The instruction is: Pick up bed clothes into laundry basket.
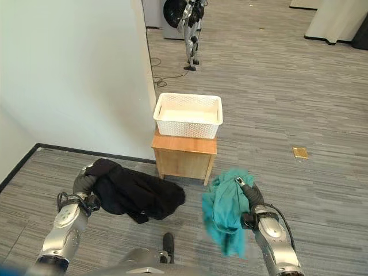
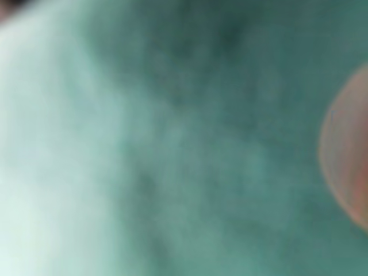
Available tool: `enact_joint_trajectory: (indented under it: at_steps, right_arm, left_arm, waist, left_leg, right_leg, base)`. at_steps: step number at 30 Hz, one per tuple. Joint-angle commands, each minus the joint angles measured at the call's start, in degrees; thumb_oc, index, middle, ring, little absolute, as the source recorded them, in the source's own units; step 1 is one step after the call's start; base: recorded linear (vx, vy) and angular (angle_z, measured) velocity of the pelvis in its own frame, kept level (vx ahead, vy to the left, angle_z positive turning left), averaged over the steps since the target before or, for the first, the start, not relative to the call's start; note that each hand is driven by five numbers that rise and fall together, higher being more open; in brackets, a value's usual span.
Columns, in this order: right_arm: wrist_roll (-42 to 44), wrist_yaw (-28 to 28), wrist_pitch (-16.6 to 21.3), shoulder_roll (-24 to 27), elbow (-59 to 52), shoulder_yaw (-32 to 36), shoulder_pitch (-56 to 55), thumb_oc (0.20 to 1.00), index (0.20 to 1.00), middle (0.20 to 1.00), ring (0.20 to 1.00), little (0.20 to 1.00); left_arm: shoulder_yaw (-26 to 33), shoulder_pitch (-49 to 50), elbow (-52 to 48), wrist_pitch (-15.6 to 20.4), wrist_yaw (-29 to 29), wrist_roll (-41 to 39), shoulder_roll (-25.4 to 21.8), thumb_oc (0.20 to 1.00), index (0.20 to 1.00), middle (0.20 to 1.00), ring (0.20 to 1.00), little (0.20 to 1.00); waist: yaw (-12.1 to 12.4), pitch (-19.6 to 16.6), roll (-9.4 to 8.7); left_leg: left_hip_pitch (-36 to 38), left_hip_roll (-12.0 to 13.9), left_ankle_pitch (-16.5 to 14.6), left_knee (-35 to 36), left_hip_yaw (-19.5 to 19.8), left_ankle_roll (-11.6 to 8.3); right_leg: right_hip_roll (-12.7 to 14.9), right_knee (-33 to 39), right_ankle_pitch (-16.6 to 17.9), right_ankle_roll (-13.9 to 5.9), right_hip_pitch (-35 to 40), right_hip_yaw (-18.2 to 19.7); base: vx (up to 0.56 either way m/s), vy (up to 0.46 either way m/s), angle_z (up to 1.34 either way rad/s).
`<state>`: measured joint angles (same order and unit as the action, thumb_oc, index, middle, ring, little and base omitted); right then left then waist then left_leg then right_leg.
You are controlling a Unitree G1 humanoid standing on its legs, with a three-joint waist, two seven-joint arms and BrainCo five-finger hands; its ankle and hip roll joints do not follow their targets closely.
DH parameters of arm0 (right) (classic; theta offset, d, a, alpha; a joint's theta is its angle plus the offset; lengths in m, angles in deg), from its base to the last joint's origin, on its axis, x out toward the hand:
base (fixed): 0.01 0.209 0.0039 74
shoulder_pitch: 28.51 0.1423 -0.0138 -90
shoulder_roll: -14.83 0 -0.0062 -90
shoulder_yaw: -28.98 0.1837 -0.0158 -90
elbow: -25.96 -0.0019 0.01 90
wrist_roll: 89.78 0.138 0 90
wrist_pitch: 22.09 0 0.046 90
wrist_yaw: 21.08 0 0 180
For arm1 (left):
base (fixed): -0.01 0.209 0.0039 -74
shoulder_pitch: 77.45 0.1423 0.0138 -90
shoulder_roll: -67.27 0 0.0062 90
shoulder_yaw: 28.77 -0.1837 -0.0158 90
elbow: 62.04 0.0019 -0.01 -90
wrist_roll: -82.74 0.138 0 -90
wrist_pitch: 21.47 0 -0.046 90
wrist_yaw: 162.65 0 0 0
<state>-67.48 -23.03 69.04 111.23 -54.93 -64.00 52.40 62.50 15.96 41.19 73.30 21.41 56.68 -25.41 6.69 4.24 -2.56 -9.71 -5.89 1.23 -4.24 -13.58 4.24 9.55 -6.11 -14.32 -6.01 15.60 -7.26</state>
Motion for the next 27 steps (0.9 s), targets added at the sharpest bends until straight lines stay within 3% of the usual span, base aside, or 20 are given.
enact_joint_trajectory:
  at_steps: [1,2,3,4,5,6,7,9,10,13,16,19,23,27]
  right_arm:
    - [-3.7,-0.7,3.5,0.2,-3.0,0.8,5.5,0.2,0.2,0.2,0.2,0.2]
    - [-4.2,-0.8,3.2,0.0,-3.2,0.4,6.1,0.2,0.2,0.2,0.2,0.2]
    - [-4.3,-0.9,3.2,-0.2,-3.3,0.1,6.2,0.2,0.2,0.2,0.2,0.2]
    - [-4.6,-1.1,3.1,-0.2,-3.7,0.0,5.9,0.2,0.2,0.2,0.2,0.2]
    - [-4.6,-1.3,2.8,-0.3,-4.4,0.0,5.6,0.2,0.2,0.2,0.2,0.2]
    - [-4.5,-1.5,2.6,-0.3,-4.8,0.2,5.1,0.2,0.2,0.2,0.2,0.2]
    - [-4.4,-1.4,2.6,-0.2,-4.9,0.4,4.9,0.2,0.2,0.2,0.2,0.2]
    - [-4.8,-0.9,2.8,0.1,-5.8,1.0,4.4,0.2,0.2,0.2,0.2,0.2]
    - [-5.6,-0.7,3.2,0.9,-6.0,1.3,4.5,0.2,0.2,0.2,0.2,0.2]
    - [-6.1,-1.0,3.3,1.7,-8.2,2.8,5.2,0.2,0.2,0.2,0.2,0.2]
    - [-8.8,0.1,4.6,7.9,-10.4,3.8,14.1,0.2,0.2,0.2,0.2,0.2]
    - [-11.2,3.4,5.2,15.4,-3.8,-1.4,29.8,0.2,0.2,0.2,0.2,0.2]
    - [-11.7,5.9,4.3,24.5,12.5,-13.5,52.6,0.2,0.2,0.2,0.2,0.2]
    - [-13.2,8.9,2.6,24.9,26.3,-21.5,67.1,0.2,0.2,0.2,0.2,0.2]
  left_arm:
    - [2.8,-2.5,-3.5,3.7,0.4,0.1,-2.5,0.2,0.2,0.2,0.2,0.2]
    - [3.0,-2.5,-3.9,3.5,0.4,-0.1,-2.7,0.2,0.2,0.2,0.2,0.2]
    - [2.7,-2.6,-4.0,3.5,0.4,-0.2,-3.0,0.2,0.2,0.2,0.2,0.2]
    - [2.2,-3.1,-4.1,3.4,0.5,0.8,-3.8,0.2,0.2,0.2,0.2,0.2]
    - [2.0,-3.3,-4.3,3.3,0.3,1.0,-4.1,0.2,0.2,0.2,0.2,0.2]
    - [1.6,-4.0,-4.8,3.5,-0.2,1.0,-4.4,0.2,0.2,0.2,0.2,0.2]
    - [1.2,-4.3,-4.7,3.5,-0.2,1.1,-4.5,0.2,0.2,0.2,0.2,0.2]
    - [-0.1,-5.5,-3.8,3.7,-0.3,1.5,-4.7,0.2,0.2,0.2,0.2,0.2]
    - [-1.0,-6.3,-3.1,4.0,0.6,3.3,-4.9,0.2,0.2,0.2,0.2,0.2]
    - [-0.1,-3.6,-3.6,3.9,-1.0,1.5,-3.1,0.2,0.2,0.2,0.2,0.2]
    - [-0.1,-0.6,-4.6,3.4,-2.1,0.1,-2.6,0.2,0.2,0.2,0.2,0.2]
    - [-3.2,1.1,-5.2,3.4,-3.3,-2.5,-3.3,0.2,0.2,0.2,0.2,0.2]
    - [-6.2,4.0,-5.2,3.1,-4.2,-5.6,-4.8,0.2,0.2,0.2,0.2,0.2]
    - [-7.0,5.4,-4.6,2.5,-4.0,-7.9,-5.1,0.2,0.2,0.2,0.2,0.2]
  waist:
    - [2.3,-0.5,-0.47]
    - [1.9,0.3,0.06]
    - [1.2,0.8,0.97]
    - [-0.7,1.6,2.22]
    - [-1.1,1.8,2.53]
    - [-1.7,2.0,2.41]
    - [-2.1,2.0,1.99]
    - [-3.6,2.0,1.11]
    - [-3.7,2.1,0.4]
    - [-1.6,-0.7,-0.48]
    - [0.5,-1.8,-0.25]
    - [2.4,-1.6,-0.3]
    - [4.9,-1.1,-1.21]
    - [5.6,-0.2,-1.11]
  left_leg:
    - [0.7,5.3,3.1,-0.4,0.6,-2.23]
    - [2.8,5.4,2.6,0.5,0.5,-1.44]
    - [4.4,6.0,2.5,1.4,1.0,-1.21]
    - [7.9,6.5,1.9,3.0,3.4,-1.34]
    - [8.9,6.7,1.9,3.5,4.0,-1.61]
    - [10.2,6.8,1.3,4.6,6.0,-2.89]
    - [10.5,6.7,0.9,5.0,7.3,-3.46]
    - [11.4,6.4,-0.3,5.3,10.4,-4.33]
    - [11.2,6.3,-1.0,4.8,11.9,-4.46]
    - [10.6,6.2,-0.4,5.5,13.9,-5.08]
    - [10.6,6.9,0.5,6.8,15.6,-6.15]
    - [10.3,7.4,1.5,7.8,17.2,-6.97]
    - [9.4,8.0,2.4,8.4,18.9,-7.69]
    - [8.8,8.4,2.7,8.4,19.4,-7.83]
  right_leg:
    - [-0.6,-13.4,15.9,-3.63,-9.1,-3.7]
    - [0.5,-19.8,19.2,-5.14,-12.0,-3.8]
    - [0.3,-23.3,20.6,-5.03,-14.3,-3.6]
    - [0.4,-25.2,19.0,-3.8,-19.7,-3.3]
    - [1.3,-23.0,18.7,-2.97,-21.0,-3.7]
    - [3.4,-15.6,17.8,-2.2,-22.2,-4.3]
    - [3.6,-10.8,17.9,-2.27,-22.2,-3.7]
    - [1.4,-1.0,17.7,-2.88,-20.8,2.0]
    - [1.0,0.2,17.1,-3.34,-19.9,4.3]
    - [1.1,5.3,17.9,-3.52,-15.4,1.4]
    - [-0.2,8.1,16.7,-2.78,-12.7,-1.5]
    - [-1.1,9.3,16.5,-2.25,-11.6,-3.2]
    - [-2.2,10.2,16.7,-1.66,-11.3,-4.9]
    - [-2.8,10.6,17.1,-1.24,-11.9,-5.0]
  base:
    - [0.2,0.192,-0.14]
    - [0.18,0.191,-0.23]
    - [0.34,0.158,-0.18]
    - [0.38,0.087,-0.03]
    - [0.49,-0.074,0.78]
    - [0.36,-0.176,1.09]
    - [0.39,-0.242,1.26]
    - [0.27,-0.177,1.1]
    - [0.18,-0.197,1.32]
    - [0.18,-0.226,1.11]
    - [0.11,-0.151,0.5]
    - [0.02,-0.076,0.4]
    - [0.01,-0.057,0.24]
    - [0.0,-0.023,0.06]
